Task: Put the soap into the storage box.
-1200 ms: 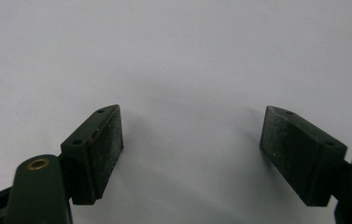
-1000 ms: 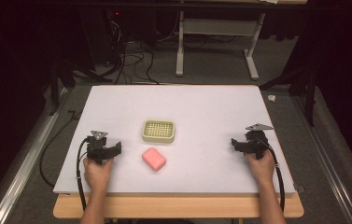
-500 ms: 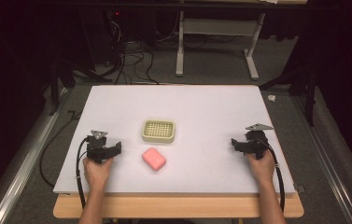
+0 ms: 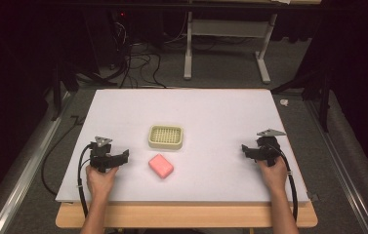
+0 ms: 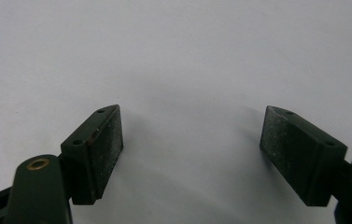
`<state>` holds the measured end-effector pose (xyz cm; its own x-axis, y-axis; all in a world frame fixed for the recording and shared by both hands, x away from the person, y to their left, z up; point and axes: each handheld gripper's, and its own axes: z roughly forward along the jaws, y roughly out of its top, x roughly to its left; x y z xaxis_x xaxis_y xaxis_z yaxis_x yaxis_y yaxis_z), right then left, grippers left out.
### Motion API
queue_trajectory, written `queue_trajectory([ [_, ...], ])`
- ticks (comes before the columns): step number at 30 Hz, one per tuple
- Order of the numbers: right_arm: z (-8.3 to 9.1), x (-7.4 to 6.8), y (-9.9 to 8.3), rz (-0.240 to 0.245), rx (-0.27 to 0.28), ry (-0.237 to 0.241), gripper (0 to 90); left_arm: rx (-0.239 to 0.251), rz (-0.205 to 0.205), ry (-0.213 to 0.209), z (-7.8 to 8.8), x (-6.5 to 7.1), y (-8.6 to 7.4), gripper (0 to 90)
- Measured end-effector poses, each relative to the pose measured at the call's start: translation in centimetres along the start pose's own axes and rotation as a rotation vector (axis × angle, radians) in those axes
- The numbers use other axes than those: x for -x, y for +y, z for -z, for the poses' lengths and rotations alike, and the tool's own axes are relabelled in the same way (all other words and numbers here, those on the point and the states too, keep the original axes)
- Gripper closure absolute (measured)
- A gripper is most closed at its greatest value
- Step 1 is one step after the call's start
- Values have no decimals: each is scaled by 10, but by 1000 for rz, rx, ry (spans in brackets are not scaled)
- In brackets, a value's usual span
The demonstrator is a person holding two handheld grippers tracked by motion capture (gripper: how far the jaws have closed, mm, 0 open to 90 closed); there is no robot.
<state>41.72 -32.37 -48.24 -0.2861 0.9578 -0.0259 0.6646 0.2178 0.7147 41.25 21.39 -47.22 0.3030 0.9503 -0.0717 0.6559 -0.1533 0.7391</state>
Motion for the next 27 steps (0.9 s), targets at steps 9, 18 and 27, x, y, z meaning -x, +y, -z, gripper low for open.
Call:
queue_trajectory([
  [9,0,0,0,1,1,1,218,3,-84,-81,12,21,6,177],
  [18,0,0,0,1,0,0,218,24,-123,-129,21,37,10,166],
  [27,0,0,0,1,1,0,218,16,-151,-187,23,54,11,156],
])
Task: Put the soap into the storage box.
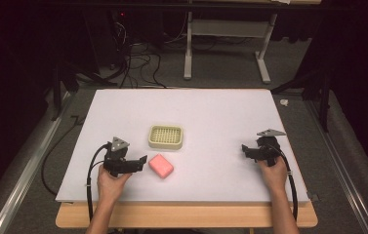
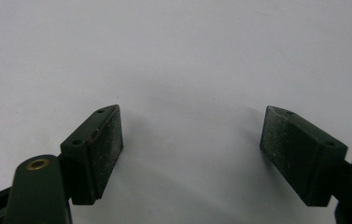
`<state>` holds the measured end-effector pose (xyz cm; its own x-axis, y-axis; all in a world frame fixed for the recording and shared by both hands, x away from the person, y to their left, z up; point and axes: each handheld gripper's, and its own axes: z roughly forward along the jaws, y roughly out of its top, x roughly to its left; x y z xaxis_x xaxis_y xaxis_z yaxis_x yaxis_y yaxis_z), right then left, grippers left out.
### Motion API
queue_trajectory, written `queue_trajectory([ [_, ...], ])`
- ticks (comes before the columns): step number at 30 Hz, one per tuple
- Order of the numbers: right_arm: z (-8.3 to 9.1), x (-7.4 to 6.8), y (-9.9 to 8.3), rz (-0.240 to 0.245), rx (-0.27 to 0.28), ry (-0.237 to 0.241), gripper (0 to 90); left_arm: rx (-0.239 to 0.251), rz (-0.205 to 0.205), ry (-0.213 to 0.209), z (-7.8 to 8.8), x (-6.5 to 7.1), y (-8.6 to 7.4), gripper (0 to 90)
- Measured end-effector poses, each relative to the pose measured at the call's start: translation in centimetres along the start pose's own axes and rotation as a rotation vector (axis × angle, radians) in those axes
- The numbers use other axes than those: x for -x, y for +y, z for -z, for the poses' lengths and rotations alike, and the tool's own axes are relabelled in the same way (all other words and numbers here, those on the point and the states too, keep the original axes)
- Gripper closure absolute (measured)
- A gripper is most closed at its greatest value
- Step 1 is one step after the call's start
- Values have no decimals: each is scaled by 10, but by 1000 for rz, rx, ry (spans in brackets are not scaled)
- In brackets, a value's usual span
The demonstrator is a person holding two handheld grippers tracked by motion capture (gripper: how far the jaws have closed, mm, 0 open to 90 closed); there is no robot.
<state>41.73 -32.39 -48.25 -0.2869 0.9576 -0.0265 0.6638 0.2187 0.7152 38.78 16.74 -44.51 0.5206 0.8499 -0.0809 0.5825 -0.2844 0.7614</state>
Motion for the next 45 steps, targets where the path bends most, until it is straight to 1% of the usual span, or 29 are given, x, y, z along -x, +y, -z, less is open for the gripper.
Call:
queue_trajectory([
  [1,0,0,0,0,0,0,218,3,-4,-12,0,4,1,155],
  [2,0,0,0,0,0,0,218,3,-4,-12,0,4,1,155],
  [3,0,0,0,0,0,0,218,4,-10,-26,-2,9,2,154],
  [4,0,0,0,0,0,0,218,4,-10,-26,-2,9,2,153],
  [5,0,0,0,0,0,0,218,-1,-22,-34,-4,14,2,152],
  [6,0,0,0,0,0,0,218,-1,-22,-34,-4,14,2,151],
  [7,0,0,0,0,0,0,218,-2,-27,-45,-7,18,3,150],
  [8,0,0,0,0,0,0,218,-2,-27,-45,-7,18,3,150],
  [12,0,0,0,0,0,0,218,-8,-44,-63,-13,28,4,144],
  [13,0,0,0,-2,0,0,218,-8,-44,-63,-13,28,4,143],
  [15,0,0,0,0,1,-1,218,-17,-61,-63,-15,34,4,129],
  [16,0,0,0,0,1,-1,218,-17,-61,-63,-15,34,4,126],
  [17,0,0,0,1,1,0,218,-23,-72,-69,-17,38,4,122],
  [21,0,0,0,0,1,0,218,-31,-87,-79,-20,42,4,109],
  [23,0,0,0,1,1,0,217,-37,-104,-86,-24,45,4,88],
  [26,0,0,0,1,1,0,218,-42,-114,-93,-26,48,3,67],
  [27,0,0,0,1,1,0,218,-51,-130,-89,-29,50,3,60],
  [28,0,0,0,1,1,0,218,-51,-130,-89,-29,50,3,57],
  [29,0,0,0,2,1,0,218,-63,-138,-95,-32,53,2,51],
  [32,0,0,0,0,1,-1,217,-75,-143,-107,-35,54,2,37],
  [37,0,0,0,1,1,-1,216,-79,-150,-113,-41,57,2,24],
  [41,0,0,0,1,1,-1,216,-101,-166,-107,-46,60,1,25],
  [44,0,0,0,1,1,-1,214,-117,-179,-114,-50,64,0,27],
  [45,0,0,0,1,1,-1,214,-123,-177,-118,-52,65,0,29],
])
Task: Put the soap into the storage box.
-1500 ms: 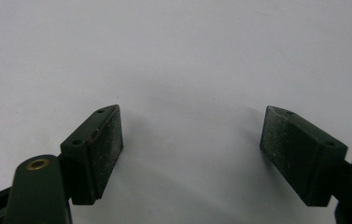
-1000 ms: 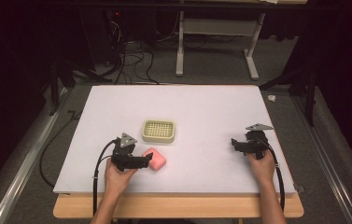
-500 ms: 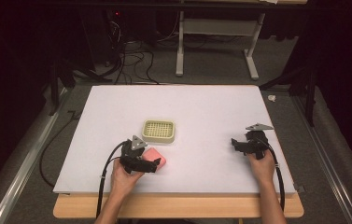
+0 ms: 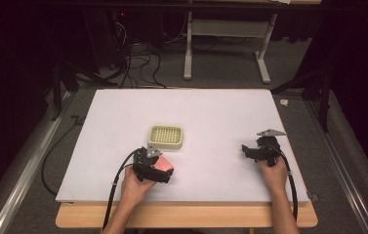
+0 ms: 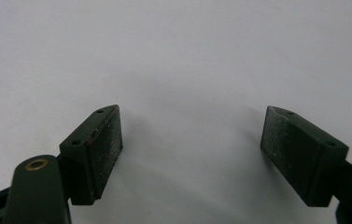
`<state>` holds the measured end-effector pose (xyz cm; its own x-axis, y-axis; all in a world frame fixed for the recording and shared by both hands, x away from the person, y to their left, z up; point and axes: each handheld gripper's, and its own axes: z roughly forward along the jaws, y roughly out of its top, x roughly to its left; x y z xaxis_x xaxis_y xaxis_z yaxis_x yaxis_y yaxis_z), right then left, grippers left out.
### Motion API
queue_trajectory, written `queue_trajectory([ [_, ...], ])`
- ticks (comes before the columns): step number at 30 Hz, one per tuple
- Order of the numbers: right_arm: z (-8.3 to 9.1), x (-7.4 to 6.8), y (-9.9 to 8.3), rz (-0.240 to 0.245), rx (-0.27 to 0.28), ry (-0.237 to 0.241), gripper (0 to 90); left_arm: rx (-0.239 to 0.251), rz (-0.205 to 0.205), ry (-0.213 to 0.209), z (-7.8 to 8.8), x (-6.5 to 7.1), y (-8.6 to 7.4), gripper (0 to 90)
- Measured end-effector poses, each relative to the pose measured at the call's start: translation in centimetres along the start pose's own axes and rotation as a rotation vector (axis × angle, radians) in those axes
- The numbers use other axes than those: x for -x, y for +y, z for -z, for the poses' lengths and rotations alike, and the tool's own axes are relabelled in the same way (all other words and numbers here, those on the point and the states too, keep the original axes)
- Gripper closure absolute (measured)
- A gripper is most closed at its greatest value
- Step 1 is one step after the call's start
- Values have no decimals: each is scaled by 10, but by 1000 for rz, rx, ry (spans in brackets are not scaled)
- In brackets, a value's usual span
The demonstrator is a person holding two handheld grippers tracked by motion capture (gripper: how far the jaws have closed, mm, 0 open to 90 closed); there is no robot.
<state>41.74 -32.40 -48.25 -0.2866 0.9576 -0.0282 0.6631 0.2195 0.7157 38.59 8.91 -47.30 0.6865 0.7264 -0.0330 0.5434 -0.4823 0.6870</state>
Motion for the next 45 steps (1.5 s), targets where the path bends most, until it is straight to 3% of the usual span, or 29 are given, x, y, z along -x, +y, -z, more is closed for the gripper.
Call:
queue_trajectory([
  [6,0,0,0,0,0,0,214,-35,-13,10,-11,3,-1,47],
  [15,0,0,0,-1,0,0,214,-34,-9,19,-12,4,0,61],
  [21,0,0,0,-1,0,1,214,-7,-16,14,-11,4,-3,87],
  [26,0,0,0,-1,0,1,213,12,2,29,-10,7,-5,134],
  [37,0,0,0,-1,0,1,214,1,30,45,-10,9,-2,136],
  [45,0,0,0,-1,0,0,213,20,4,49,-4,15,3,137],
])
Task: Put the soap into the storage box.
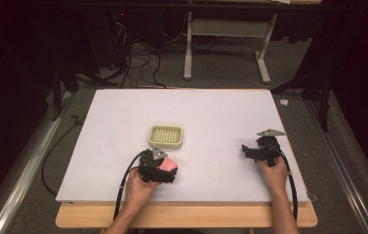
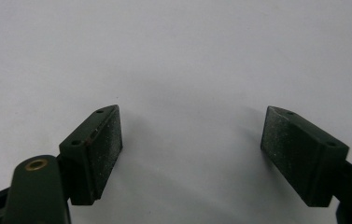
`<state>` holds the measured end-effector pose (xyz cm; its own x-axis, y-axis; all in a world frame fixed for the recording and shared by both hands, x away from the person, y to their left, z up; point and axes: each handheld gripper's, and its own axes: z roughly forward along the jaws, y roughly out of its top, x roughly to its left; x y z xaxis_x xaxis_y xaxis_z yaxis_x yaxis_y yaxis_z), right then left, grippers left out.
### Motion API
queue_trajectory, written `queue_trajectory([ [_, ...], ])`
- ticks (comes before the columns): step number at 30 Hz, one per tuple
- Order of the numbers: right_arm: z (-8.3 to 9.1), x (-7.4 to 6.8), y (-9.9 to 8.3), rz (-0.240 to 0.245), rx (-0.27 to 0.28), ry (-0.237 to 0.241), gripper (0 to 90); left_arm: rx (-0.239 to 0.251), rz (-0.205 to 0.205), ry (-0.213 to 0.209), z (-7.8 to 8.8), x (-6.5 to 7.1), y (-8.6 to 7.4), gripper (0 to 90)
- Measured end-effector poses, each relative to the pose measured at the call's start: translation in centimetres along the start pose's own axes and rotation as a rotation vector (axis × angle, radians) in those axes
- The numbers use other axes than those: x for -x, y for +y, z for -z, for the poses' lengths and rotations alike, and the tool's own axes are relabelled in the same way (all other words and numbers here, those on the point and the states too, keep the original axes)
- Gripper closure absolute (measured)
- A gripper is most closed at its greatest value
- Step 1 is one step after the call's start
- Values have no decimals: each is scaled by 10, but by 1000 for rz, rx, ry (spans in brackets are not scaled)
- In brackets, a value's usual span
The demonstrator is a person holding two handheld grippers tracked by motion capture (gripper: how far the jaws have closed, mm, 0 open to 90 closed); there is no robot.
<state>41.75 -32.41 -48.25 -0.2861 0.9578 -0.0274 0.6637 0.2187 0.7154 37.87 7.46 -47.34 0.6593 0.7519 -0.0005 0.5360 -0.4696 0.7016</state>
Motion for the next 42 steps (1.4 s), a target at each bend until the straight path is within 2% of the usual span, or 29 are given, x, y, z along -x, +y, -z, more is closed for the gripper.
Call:
queue_trajectory([
  [5,0,0,0,0,0,0,213,12,15,-6,4,-2,4,137],
  [10,0,0,0,0,0,0,213,22,6,-10,9,-1,10,137],
  [18,0,0,0,1,0,0,213,32,47,-25,12,-7,12,137],
  [23,0,0,0,1,0,0,213,16,21,-16,12,-6,17,137],
  [29,0,0,0,1,0,0,213,28,25,-20,15,-7,27,137],
  [32,0,0,0,1,0,0,213,35,50,-37,17,-10,31,137],
  [36,0,0,0,0,0,0,213,50,89,-39,18,-15,35,137],
  [42,0,0,0,1,0,0,213,53,108,-24,18,-21,40,137],
])
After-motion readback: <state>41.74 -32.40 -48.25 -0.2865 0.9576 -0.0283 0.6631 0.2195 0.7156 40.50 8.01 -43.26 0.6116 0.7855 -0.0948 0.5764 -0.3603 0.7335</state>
